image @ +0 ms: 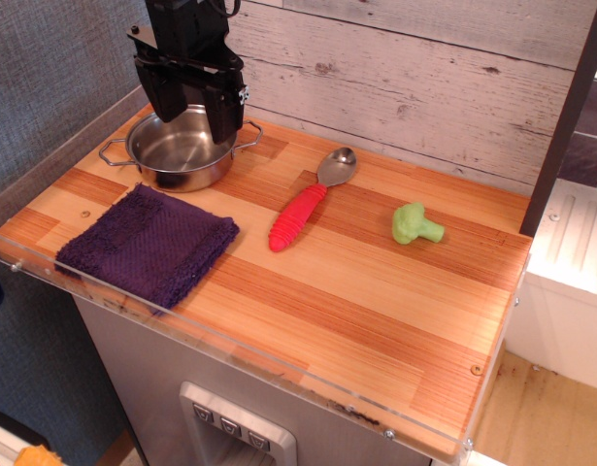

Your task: Move towel to right front table edge

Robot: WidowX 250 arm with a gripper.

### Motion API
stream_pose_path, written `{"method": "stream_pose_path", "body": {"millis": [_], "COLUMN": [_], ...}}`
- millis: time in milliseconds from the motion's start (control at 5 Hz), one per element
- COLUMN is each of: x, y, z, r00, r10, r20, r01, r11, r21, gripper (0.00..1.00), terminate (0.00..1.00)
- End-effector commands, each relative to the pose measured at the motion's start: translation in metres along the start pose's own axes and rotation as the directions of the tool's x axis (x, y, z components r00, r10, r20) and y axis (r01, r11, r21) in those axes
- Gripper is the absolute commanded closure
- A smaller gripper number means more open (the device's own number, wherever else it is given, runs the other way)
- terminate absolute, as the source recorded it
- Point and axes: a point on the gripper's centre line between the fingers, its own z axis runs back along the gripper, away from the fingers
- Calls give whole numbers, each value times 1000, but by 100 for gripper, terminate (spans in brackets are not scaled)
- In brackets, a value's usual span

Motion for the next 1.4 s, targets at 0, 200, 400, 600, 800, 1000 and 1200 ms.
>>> {"method": "stream_pose_path", "body": {"millis": [0, 200, 400, 600, 800, 1000, 1200], "x": [0, -19, -42, -53, -51, -52, -57], "y": [0, -1, 2, 5, 3, -3, -4], "z": [0, -4, -14, -27, -49, -58, -64], "r00": [1000, 1000, 999, 999, 998, 993, 987], "r10": [0, -7, -28, -39, -56, -101, -128], "r20": [0, -12, -29, -36, -41, -61, -94], "r01": [0, 7, 28, 39, 56, 103, 132], "r11": [1000, 1000, 1000, 999, 998, 994, 990], "r21": [0, 7, 11, 0, 17, 28, 44], "gripper": [0, 0, 0, 0, 0, 0, 0], "terminate": [0, 0, 0, 0, 0, 0, 0]}}
